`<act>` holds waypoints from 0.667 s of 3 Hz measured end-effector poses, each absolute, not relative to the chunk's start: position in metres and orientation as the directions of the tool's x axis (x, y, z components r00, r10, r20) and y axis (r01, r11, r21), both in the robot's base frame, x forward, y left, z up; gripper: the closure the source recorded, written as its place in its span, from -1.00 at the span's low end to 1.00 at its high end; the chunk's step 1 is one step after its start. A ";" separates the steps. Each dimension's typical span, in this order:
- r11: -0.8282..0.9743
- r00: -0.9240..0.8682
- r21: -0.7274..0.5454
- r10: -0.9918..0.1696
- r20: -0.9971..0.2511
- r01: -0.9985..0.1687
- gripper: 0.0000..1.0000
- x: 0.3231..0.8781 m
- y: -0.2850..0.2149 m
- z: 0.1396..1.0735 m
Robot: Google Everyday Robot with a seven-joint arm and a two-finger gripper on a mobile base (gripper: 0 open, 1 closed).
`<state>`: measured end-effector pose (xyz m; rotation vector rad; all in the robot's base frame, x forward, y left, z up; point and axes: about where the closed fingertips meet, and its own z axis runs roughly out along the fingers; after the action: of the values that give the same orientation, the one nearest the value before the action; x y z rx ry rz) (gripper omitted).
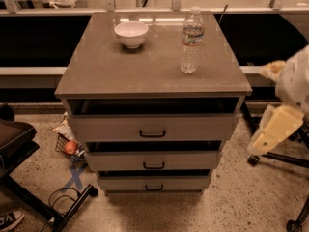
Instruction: Open bottom drawer
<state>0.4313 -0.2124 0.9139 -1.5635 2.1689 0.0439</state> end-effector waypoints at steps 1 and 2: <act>0.392 -0.249 -0.187 -0.818 -0.518 -0.901 -1.00 0.410 -0.201 0.850; 0.455 -0.275 -0.128 -0.715 -0.643 -0.881 -1.00 0.394 -0.181 0.791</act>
Offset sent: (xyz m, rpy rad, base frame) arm -0.0128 0.0433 -0.1826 0.5503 -0.1913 -0.2002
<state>0.3941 -0.1809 0.7913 -1.3267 2.0662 0.3348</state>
